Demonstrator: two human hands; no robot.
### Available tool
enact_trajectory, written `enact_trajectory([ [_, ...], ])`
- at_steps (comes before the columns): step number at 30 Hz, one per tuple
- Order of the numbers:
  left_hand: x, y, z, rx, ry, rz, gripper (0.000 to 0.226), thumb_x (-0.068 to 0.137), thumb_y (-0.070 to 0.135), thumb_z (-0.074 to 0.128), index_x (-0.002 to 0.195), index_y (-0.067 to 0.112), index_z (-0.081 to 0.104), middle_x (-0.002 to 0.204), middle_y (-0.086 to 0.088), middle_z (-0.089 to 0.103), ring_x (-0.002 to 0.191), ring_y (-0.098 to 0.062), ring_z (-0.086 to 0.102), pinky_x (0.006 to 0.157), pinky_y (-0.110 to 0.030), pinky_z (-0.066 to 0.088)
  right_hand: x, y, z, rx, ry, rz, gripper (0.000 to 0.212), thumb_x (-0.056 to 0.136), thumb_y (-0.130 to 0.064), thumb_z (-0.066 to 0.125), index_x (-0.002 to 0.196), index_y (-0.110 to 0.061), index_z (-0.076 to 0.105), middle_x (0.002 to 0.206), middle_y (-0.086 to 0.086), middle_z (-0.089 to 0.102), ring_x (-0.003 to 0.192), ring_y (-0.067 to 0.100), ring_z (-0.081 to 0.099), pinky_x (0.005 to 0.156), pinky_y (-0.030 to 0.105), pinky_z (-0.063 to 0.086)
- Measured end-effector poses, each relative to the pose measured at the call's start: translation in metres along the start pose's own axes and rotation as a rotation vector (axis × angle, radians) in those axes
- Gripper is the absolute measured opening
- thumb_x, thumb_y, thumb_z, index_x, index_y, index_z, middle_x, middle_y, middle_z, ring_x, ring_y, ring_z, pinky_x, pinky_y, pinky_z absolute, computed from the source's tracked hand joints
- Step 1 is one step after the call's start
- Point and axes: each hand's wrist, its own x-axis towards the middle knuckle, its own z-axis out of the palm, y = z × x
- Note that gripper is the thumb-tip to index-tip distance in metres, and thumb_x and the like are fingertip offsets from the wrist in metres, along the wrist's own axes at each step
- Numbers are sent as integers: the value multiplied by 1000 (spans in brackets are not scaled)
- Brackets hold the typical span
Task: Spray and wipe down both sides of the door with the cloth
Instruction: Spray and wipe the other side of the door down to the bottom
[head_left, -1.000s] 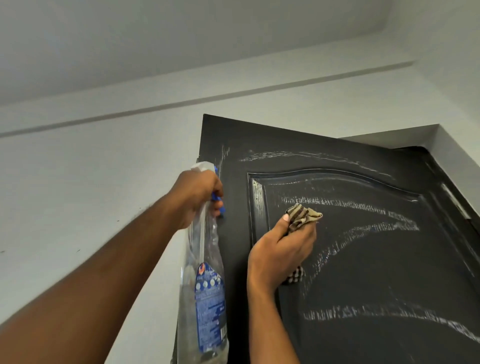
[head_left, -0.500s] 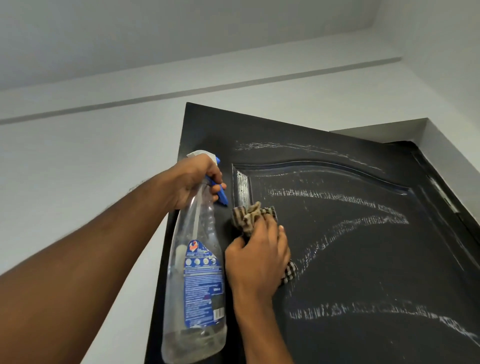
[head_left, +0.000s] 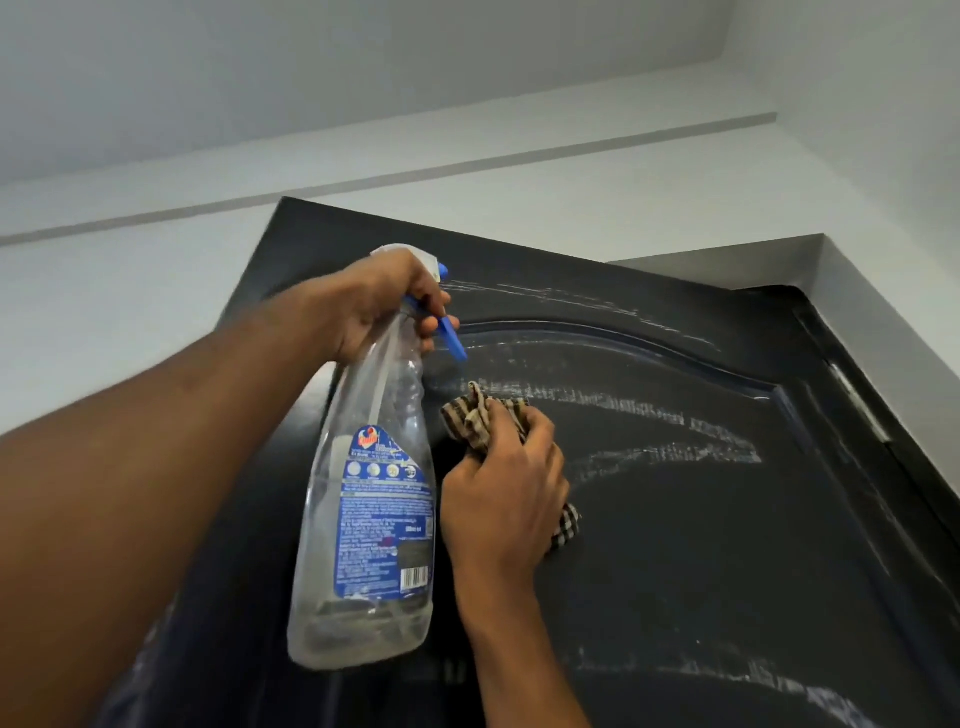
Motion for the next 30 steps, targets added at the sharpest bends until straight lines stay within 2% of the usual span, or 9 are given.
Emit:
enact_trajectory([
  [5,10,-1,42,-13,10,-18,15,81,-2,43,88,6,54,102,-20,66,40,-9,48,43,-21,49,30,35,-17,91,33,34,51,85,-14,53,134,-26,53,137,-2,48,122,24,46,100,41,36],
  [11,-1,-7,20,-27,103,-34,14,82,-2,42,85,7,53,97,-19,67,38,-9,49,42,-22,49,69,14,-15,450,210,137,31,88,-13,50,120,-16,51,116,3,60,106,28,53,92,42,40],
  [15,-21,-7,-21,23,160,-41,15,81,-2,41,84,7,52,74,-15,65,35,-10,46,40,-20,47,87,-35,5,585,154,-5,38,80,-19,42,118,-12,47,115,10,58,102,31,51,88,43,42],
  [17,-32,-4,-47,62,189,-43,17,81,-2,40,84,8,53,65,-13,63,33,-10,45,40,-18,46,92,-66,19,538,84,-166,35,80,-17,43,113,-10,47,111,13,58,101,31,50,86,41,40],
  [20,-48,-2,-90,93,259,-40,22,81,-3,40,90,11,54,76,-16,65,32,-10,45,39,-19,46,93,-109,50,373,-72,-398,31,84,-10,49,115,-9,51,117,13,55,106,32,48,89,39,36],
  [22,-56,-1,-119,115,284,-63,23,77,-4,42,92,9,53,79,-19,69,31,-10,45,39,-20,46,90,-133,73,247,-145,-508,32,84,-8,51,115,-11,59,119,12,55,109,32,50,90,38,39],
  [26,-62,-2,-163,159,310,-101,33,70,-3,46,101,4,53,97,-26,69,33,-10,43,39,-21,46,80,-161,103,-15,-200,-636,27,83,-11,54,104,-19,68,107,4,66,103,28,61,85,34,44],
  [28,-59,-5,-176,172,304,-108,41,66,-3,47,106,4,53,97,-26,69,33,-9,43,39,-21,46,79,-161,108,-79,-245,-731,31,82,-17,53,110,-23,67,111,2,67,107,26,60,90,33,43],
  [30,-55,-9,-183,168,285,-118,43,63,-2,48,105,3,55,93,-24,71,33,-9,43,39,-21,47,89,-151,105,-119,-341,-783,43,83,-21,49,124,-25,60,126,3,62,118,25,55,100,36,41],
])
